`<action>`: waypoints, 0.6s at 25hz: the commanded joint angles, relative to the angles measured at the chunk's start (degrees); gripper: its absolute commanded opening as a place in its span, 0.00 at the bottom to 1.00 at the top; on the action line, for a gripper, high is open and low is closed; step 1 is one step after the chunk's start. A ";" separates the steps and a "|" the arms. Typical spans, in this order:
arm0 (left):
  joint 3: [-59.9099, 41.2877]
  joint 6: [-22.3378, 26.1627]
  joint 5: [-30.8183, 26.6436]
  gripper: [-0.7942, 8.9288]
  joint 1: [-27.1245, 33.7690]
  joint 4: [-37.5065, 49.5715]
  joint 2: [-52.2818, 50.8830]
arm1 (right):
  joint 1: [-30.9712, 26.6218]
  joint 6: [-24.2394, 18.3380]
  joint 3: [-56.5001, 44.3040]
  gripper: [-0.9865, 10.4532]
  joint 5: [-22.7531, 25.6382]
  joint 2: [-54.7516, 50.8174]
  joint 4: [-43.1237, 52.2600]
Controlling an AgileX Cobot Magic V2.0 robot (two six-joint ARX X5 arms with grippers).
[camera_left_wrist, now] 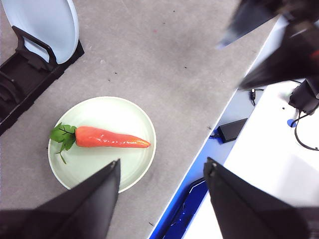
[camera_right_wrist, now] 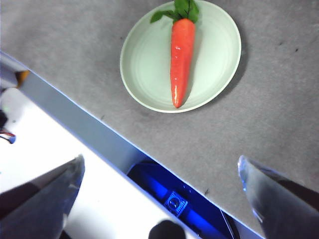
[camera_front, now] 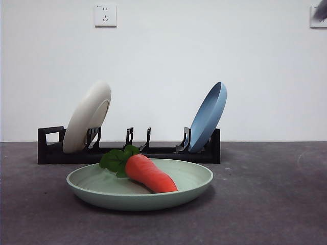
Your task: Take the green plate from the plate rack,put the plate on the table,take the carrot from the table,put the carrot in the plate
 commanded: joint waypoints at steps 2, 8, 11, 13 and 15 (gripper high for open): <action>-0.02 -0.24 0.00 0.30 -0.09 -0.33 -0.15 | 0.13 -0.57 -0.11 0.30 -0.04 -4.59 -0.83; -0.02 -0.20 -0.02 0.07 -0.09 -0.79 -0.15 | 0.13 -0.70 -0.11 0.08 -0.04 -7.56 -0.81; -0.02 -0.20 -0.04 0.07 -0.09 -0.79 -0.15 | 0.13 -0.63 -0.11 0.08 0.17 -7.56 -0.77; -0.02 -0.20 -0.04 0.08 -0.09 -0.76 -0.15 | 0.13 -0.55 -0.11 0.09 0.13 -7.54 -0.77; -0.02 -0.20 -0.07 0.08 -0.09 -0.83 -0.15 | 0.13 -0.59 -0.11 0.09 0.13 -7.54 -0.77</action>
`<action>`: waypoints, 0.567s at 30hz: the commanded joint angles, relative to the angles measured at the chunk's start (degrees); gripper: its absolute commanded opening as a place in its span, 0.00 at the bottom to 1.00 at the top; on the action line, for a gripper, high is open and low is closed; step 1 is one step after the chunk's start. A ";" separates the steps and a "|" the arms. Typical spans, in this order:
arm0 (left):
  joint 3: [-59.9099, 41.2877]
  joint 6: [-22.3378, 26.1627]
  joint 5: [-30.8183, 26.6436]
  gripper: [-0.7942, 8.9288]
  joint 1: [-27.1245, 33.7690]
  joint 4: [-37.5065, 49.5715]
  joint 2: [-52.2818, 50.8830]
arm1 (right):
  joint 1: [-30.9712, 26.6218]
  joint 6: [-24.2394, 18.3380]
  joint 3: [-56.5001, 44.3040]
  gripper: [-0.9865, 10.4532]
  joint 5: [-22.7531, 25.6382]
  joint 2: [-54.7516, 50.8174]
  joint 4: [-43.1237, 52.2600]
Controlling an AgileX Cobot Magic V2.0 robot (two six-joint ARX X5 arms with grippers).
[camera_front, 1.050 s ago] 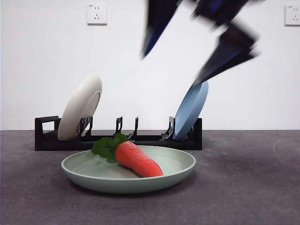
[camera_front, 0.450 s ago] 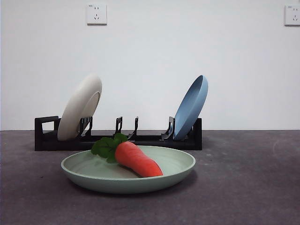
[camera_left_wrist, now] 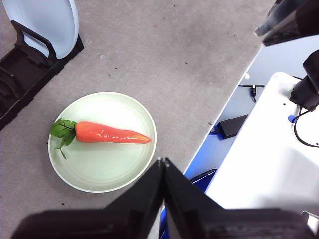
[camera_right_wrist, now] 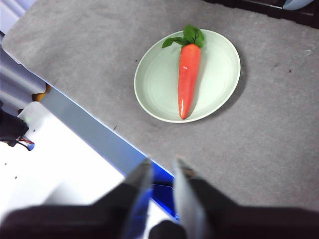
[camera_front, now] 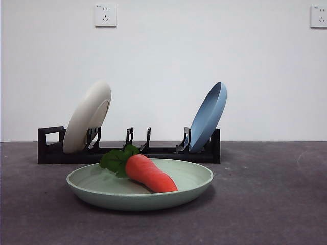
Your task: Take the green plate from the plate rack,put the plate on the table,take the carrot from the table,put the carrot in the plate
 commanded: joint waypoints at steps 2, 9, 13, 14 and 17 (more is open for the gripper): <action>-0.02 -0.17 -0.04 0.08 -0.09 0.04 -0.15 | 0.13 -0.44 -0.11 0.09 0.09 -0.17 0.31; -0.02 -0.17 -0.04 0.08 -0.09 0.04 -0.15 | 0.09 -0.44 -0.11 0.09 0.11 -0.48 0.31; -0.02 -0.17 -0.04 0.08 -0.09 0.04 -0.15 | 0.09 -0.44 -0.11 0.09 0.13 -0.48 0.28; -0.02 -0.17 -0.04 0.08 -0.09 0.04 -0.15 | 0.09 -0.44 -0.11 0.09 0.13 -0.48 0.31; -0.02 -0.17 0.31 0.08 -0.37 0.07 -0.15 | 0.09 -0.44 -0.11 0.09 0.13 -0.48 0.31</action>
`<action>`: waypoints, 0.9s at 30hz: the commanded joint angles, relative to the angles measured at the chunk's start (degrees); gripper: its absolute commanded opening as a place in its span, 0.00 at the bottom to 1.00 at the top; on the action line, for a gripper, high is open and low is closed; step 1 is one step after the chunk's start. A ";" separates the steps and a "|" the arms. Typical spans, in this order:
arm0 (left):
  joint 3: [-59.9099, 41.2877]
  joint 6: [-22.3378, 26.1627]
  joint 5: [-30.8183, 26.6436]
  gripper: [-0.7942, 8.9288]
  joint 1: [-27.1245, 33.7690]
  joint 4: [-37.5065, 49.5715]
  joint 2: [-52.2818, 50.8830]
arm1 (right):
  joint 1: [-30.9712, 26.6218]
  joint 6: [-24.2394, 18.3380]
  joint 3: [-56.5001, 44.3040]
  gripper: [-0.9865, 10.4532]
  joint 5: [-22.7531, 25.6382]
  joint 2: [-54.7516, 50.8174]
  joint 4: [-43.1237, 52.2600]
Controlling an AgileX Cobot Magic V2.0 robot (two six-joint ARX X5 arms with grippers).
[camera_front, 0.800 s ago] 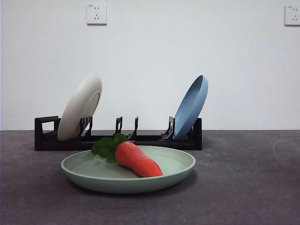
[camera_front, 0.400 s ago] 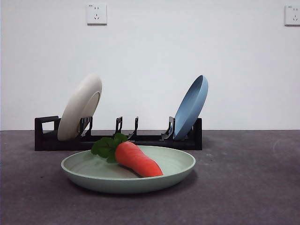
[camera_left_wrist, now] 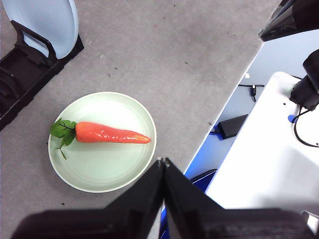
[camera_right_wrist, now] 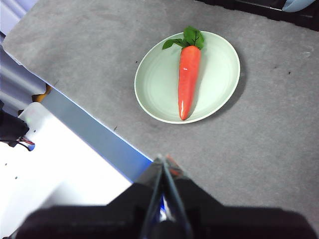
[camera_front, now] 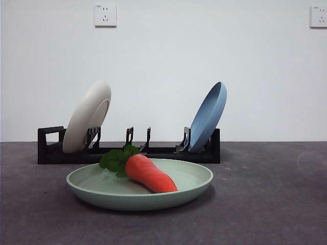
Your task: Take the green plate from the plate rack,put the plate on the table,take the carrot from the table,put the carrot in the plate
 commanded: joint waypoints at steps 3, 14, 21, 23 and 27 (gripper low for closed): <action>-0.02 0.33 -1.46 0.08 -0.28 0.55 -0.31 | 0.09 -0.24 -0.11 0.09 0.09 -0.13 0.28; -3.98 13.64 1.51 0.08 22.69 33.66 -8.35 | 0.09 -0.24 -0.11 0.09 0.11 -0.24 0.31; -24.98 13.64 4.70 0.08 40.28 58.71 -21.20 | 0.09 -0.24 -0.11 0.09 0.09 -0.24 0.31; -32.02 13.64 4.52 0.08 43.47 62.53 -25.59 | 0.09 -0.24 -0.11 0.09 0.11 -0.24 0.31; -45.44 13.64 4.39 0.08 48.98 66.90 -33.92 | 0.09 -0.24 -0.11 0.09 0.26 -0.24 0.31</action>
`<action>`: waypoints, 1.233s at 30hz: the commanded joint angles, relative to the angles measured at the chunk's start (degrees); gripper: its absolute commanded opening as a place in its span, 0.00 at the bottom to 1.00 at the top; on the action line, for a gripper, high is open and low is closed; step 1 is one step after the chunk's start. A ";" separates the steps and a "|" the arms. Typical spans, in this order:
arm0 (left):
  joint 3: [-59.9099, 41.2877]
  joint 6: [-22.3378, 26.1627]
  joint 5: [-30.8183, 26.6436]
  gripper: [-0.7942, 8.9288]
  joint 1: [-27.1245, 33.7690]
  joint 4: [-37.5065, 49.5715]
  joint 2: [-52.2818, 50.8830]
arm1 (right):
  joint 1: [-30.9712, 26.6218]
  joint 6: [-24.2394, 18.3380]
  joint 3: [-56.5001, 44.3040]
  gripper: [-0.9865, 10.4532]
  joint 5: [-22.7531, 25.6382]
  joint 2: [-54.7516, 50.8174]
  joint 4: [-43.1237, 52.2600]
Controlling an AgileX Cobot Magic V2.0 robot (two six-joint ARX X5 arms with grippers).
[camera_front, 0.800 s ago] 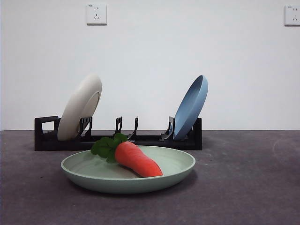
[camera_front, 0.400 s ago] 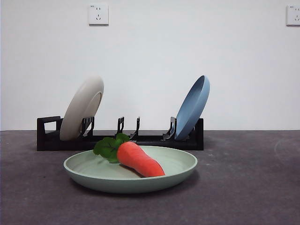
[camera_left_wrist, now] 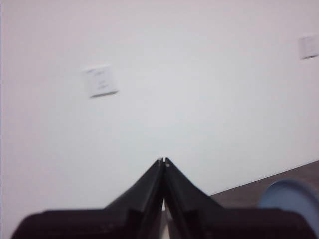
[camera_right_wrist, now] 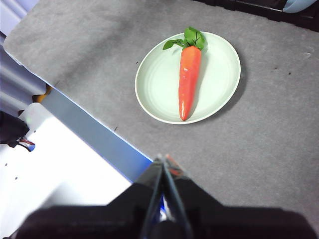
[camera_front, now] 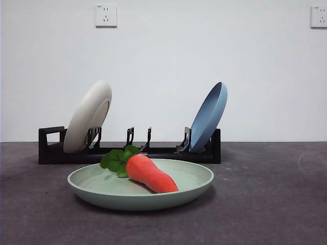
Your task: Take the green plate from the plate rack,put the plate on the table,take the carrot from the table,put the carrot in the plate
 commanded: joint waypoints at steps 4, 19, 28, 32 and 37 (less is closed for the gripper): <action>-18.32 0.15 0.09 0.08 6.73 2.89 -10.56 | 0.09 -0.24 -0.11 0.09 0.22 -0.09 0.31; -42.82 -2.89 0.09 0.08 11.32 2.54 -27.76 | 0.09 -0.24 -0.11 0.09 0.24 -0.09 0.33; -46.90 -6.95 0.02 0.08 11.52 -2.84 -31.28 | 0.09 -0.24 -0.11 0.09 0.22 -0.09 0.33; -46.90 -7.85 0.09 0.08 11.50 -7.63 -31.28 | 0.09 -0.24 -0.11 0.09 0.24 -0.09 0.33; -46.90 -8.46 0.20 0.08 11.50 -8.13 -31.28 | 0.09 -0.24 -0.11 0.09 0.22 -0.09 0.33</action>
